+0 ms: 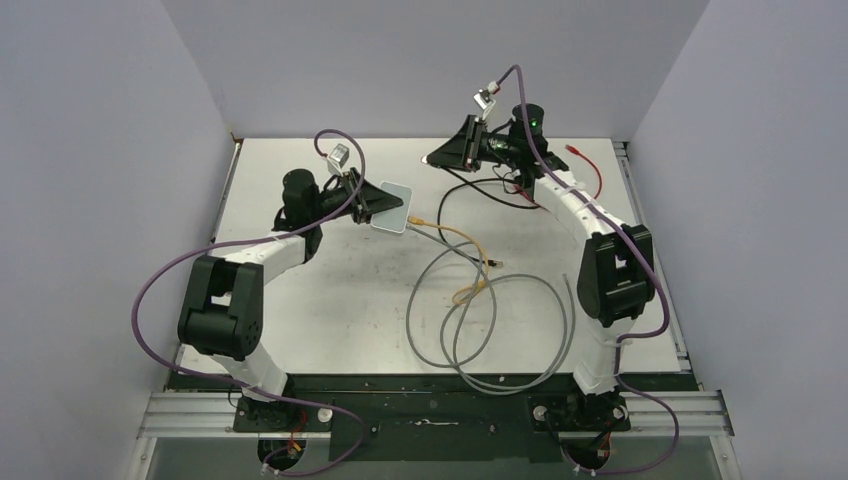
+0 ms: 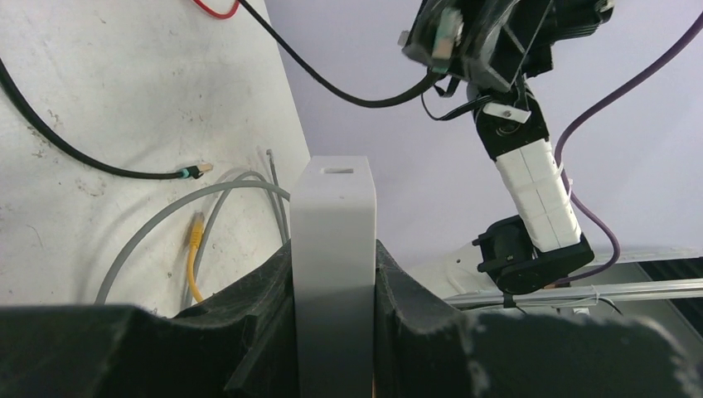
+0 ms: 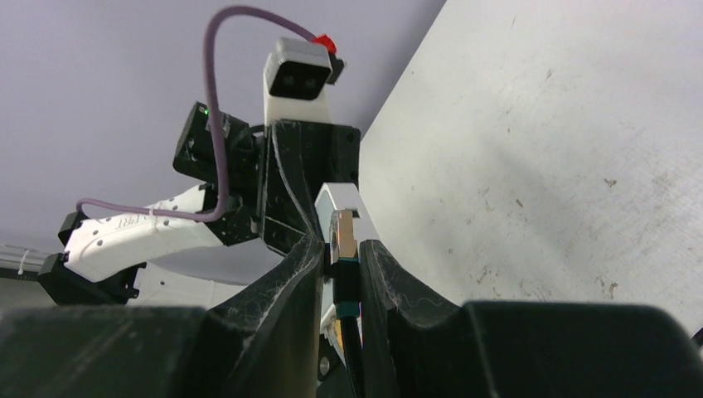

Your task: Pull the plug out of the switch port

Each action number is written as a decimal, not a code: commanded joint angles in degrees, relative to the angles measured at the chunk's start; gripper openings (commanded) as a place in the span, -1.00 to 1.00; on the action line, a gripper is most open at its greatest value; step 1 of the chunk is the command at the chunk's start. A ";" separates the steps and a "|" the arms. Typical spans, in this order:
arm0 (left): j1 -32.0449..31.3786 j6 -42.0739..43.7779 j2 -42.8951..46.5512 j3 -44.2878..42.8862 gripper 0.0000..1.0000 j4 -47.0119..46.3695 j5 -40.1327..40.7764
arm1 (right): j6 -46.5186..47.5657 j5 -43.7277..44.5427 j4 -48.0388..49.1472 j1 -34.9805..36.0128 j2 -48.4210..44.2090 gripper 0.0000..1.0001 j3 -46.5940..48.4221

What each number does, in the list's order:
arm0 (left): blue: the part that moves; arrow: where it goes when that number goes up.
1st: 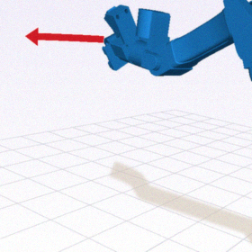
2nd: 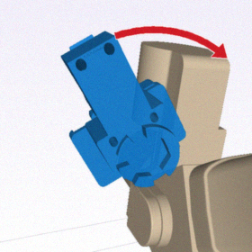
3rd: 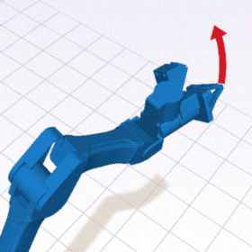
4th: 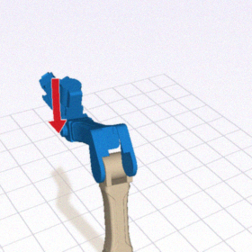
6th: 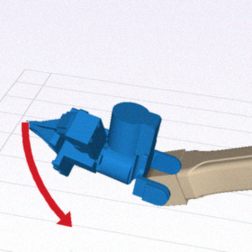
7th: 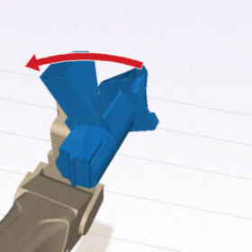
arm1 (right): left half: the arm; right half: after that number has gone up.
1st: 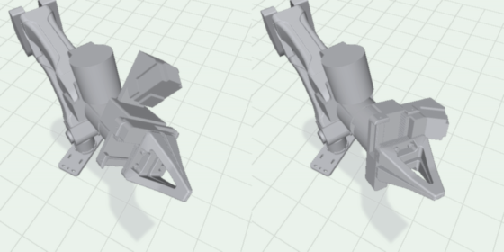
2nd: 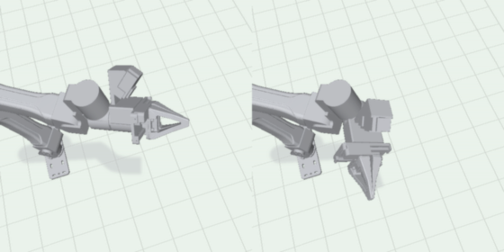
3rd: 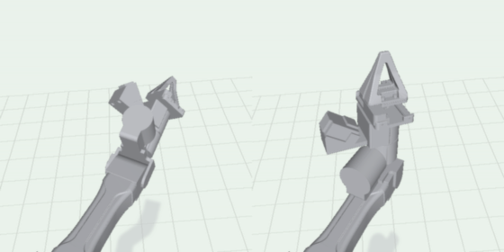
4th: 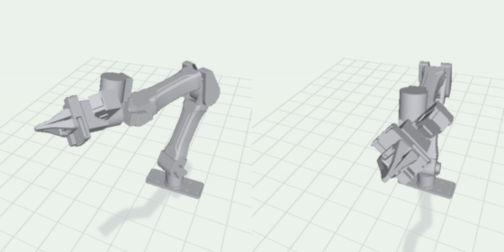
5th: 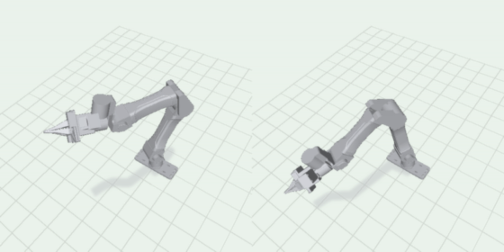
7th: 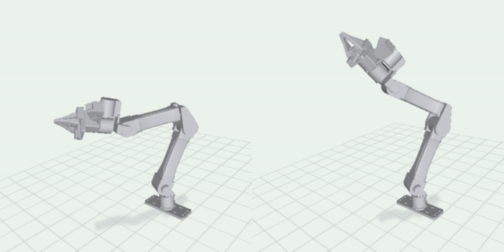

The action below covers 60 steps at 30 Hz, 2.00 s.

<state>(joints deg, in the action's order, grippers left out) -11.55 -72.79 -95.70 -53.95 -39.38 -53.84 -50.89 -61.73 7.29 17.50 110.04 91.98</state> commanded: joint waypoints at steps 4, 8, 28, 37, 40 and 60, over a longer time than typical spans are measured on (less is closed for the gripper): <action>-0.97 -0.02 -1.09 -0.32 -1.00 -2.11 -1.76 | -1.55 4.05 4.22 -2.91 -5.42 -0.89 8.45; -1.19 -0.15 -1.42 -0.15 -1.00 -2.37 -1.87 | -1.11 6.18 3.31 -5.23 -5.40 -0.89 11.68; -1.24 -0.58 -1.76 -0.39 -1.00 -2.63 -2.69 | 7.87 17.37 -13.25 -15.43 -1.41 -0.89 39.77; -1.27 -1.35 -2.81 -2.35 -1.00 -3.17 -2.84 | 4.58 18.10 -10.76 -25.09 -1.59 -0.89 41.24; -1.28 -1.72 -2.63 -2.26 -1.00 -3.59 -2.91 | 5.06 18.75 -10.78 -28.43 -1.36 -0.89 41.42; -1.25 -2.64 -2.47 -1.36 -1.00 -5.15 -2.87 | 14.76 25.09 -8.39 -28.44 -3.35 -0.89 17.25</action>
<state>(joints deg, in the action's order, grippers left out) -12.45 -74.32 -98.54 -53.74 -39.83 -55.77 -40.07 -38.33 -3.55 -13.47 109.56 116.31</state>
